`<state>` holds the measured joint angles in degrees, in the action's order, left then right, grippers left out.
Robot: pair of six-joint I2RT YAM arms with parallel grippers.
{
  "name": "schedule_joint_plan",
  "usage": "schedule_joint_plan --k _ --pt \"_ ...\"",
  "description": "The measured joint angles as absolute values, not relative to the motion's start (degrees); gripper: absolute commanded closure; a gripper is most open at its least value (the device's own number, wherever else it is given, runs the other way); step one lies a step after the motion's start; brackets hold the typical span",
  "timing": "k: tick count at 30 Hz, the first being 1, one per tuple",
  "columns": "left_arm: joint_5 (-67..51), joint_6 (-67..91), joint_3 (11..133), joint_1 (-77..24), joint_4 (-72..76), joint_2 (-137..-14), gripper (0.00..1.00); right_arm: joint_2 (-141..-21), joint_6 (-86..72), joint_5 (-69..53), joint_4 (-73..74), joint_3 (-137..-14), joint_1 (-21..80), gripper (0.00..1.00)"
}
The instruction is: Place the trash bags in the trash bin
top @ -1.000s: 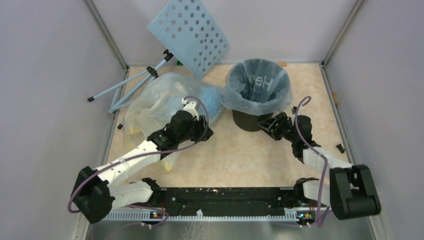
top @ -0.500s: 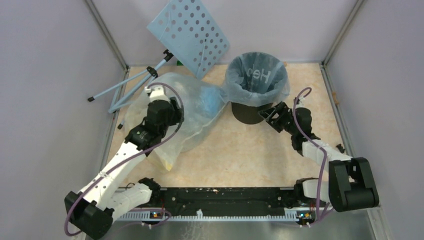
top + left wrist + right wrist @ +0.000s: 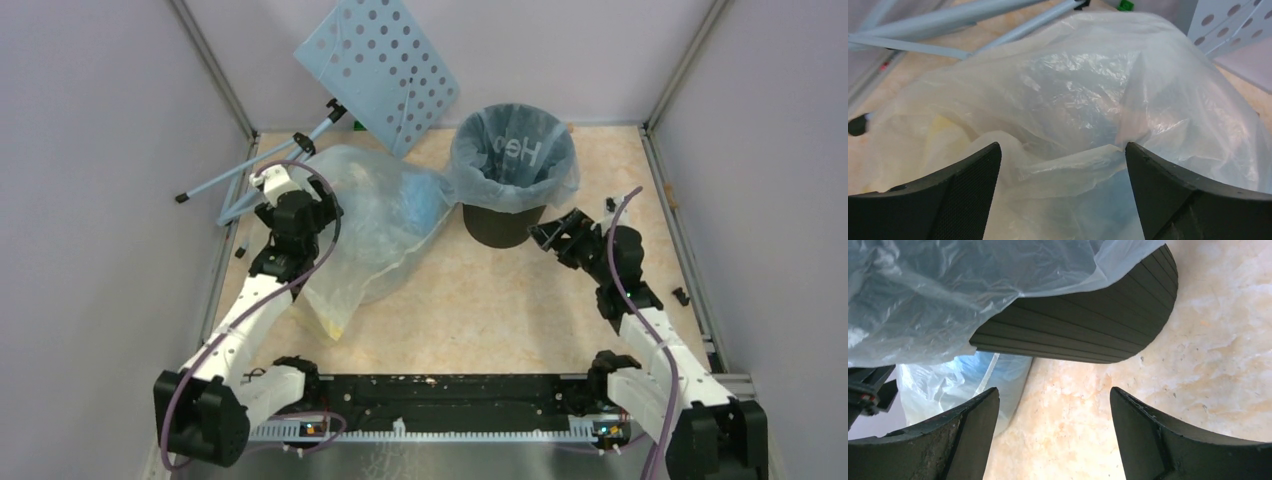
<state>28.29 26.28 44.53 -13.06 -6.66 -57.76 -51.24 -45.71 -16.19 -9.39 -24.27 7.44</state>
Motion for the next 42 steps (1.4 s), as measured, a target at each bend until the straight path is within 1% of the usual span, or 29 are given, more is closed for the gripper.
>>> schedule_joint_plan --k 3,4,9,11,14,19,22,26,32,33,35,39,42 --pt "24.45 29.61 42.59 -12.73 -1.91 -62.24 0.02 -47.35 -44.93 -15.59 -7.11 -23.33 7.44 0.19" --pt "22.74 31.03 42.11 -12.73 -0.75 -63.83 0.03 -46.26 -44.71 -15.44 -6.04 -23.14 7.44 0.19" --pt "9.50 38.98 39.70 -13.17 7.35 -72.86 0.09 -41.52 -43.00 -14.15 -0.54 -22.94 7.44 0.19" --pt "4.75 41.76 38.46 -14.37 12.03 -76.36 0.09 -39.11 -41.93 -12.95 2.31 -23.00 7.44 0.19" --pt "0.62 44.25 38.37 -18.31 18.17 -83.18 0.09 -35.88 -40.14 -10.35 6.81 -24.10 7.44 0.20" --pt "-3.62 44.51 43.35 -25.45 22.68 -93.56 0.10 -33.65 -37.36 -5.50 11.68 -26.72 7.16 0.20" --pt "-3.92 42.35 47.83 -27.59 21.43 -95.92 0.08 -34.44 -36.07 -3.36 13.52 -27.90 6.46 0.20" --pt "2.20 38.30 48.62 -29.04 14.17 -90.65 0.04 -36.77 -34.87 -0.27 15.07 -28.29 3.40 0.20" --pt "12.71 34.17 47.33 -28.91 -0.49 -73.56 0.01 -40.60 -33.89 3.07 15.44 -28.12 -4.27 0.20" --pt "17.61 33.41 45.65 -28.88 -6.31 -65.95 0.01 -40.93 -31.40 4.62 12.62 -26.98 -4.78 0.20" --pt "19.86 32.86 44.56 -28.88 -7.29 -63.53 0.01 -40.91 -30.13 4.80 11.38 -26.44 -4.78 0.20" --pt "27.77 31.75 38.94 -28.82 -9.63 -55.75 0.01 -39.42 -24.88 5.58 1.41 -20.86 -4.78 0.17" --pt "32.82 31.46 36.69 -28.60 -9.21 -53.49 0.01 -39.62 -21.80 5.67 -6.90 -16.29 -4.47 0.16"
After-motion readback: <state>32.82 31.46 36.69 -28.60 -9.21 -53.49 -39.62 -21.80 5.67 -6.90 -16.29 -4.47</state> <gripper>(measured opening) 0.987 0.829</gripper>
